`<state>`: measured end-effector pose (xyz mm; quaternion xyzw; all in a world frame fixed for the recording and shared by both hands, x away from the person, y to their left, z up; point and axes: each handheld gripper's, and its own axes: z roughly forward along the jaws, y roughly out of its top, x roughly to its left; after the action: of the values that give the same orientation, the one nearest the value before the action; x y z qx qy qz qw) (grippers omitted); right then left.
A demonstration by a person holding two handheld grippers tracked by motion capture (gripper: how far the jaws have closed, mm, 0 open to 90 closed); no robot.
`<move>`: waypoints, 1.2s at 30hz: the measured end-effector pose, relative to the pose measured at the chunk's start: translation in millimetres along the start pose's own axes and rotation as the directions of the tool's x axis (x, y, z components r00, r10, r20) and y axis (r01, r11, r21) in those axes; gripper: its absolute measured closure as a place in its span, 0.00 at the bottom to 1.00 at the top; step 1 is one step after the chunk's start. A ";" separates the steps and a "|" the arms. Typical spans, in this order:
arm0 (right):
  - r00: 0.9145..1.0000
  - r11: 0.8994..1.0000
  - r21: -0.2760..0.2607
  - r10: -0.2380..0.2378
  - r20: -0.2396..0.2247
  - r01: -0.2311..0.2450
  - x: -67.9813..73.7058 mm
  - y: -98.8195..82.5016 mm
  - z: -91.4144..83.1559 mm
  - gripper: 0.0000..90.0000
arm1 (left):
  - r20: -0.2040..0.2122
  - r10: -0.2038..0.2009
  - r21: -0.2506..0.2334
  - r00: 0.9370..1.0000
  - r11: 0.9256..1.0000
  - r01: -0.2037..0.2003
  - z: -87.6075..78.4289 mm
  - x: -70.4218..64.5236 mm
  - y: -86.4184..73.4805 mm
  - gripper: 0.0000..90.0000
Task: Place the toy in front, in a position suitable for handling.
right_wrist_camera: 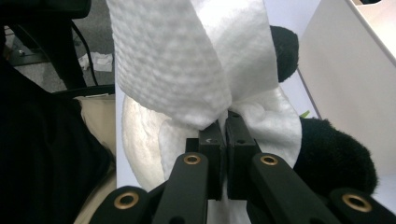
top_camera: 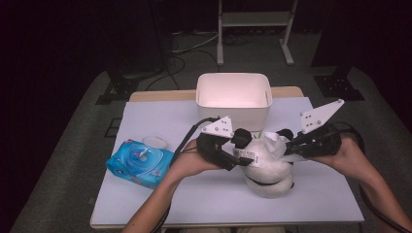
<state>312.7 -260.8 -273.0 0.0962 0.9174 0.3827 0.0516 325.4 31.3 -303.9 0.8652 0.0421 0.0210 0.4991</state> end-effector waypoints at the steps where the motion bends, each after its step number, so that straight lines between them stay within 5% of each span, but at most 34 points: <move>1: 1.000 1.000 -0.001 0.002 -0.002 -0.002 0.5 -1.4 -0.8 0.97 | 0.002 -0.006 -0.003 1.000 1.000 0.006 0.7 0.4 -1.6 0.38; 20: 1.000 0.999 -0.024 0.026 0.000 -0.026 2.9 -23.7 -13.0 0.97 | 0.049 -0.064 0.028 0.997 0.998 0.062 22.6 16.2 -34.1 0.31; 29: 1.000 0.999 -0.019 0.025 -0.011 -0.025 3.5 -27.0 -15.2 0.97 | 0.112 -0.071 0.018 0.991 0.997 0.069 39.7 23.5 -35.0 0.25; 36: 0.999 0.999 -0.037 0.034 -0.008 -0.034 1.1 -25.0 -16.0 0.97 | 0.127 -0.058 -0.001 0.990 0.998 0.059 37.6 19.7 -27.2 0.47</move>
<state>305.6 -288.8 -279.6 0.1095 0.9084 0.4010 0.0437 346.6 14.2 -346.4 0.8619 0.0356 -0.0485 0.5035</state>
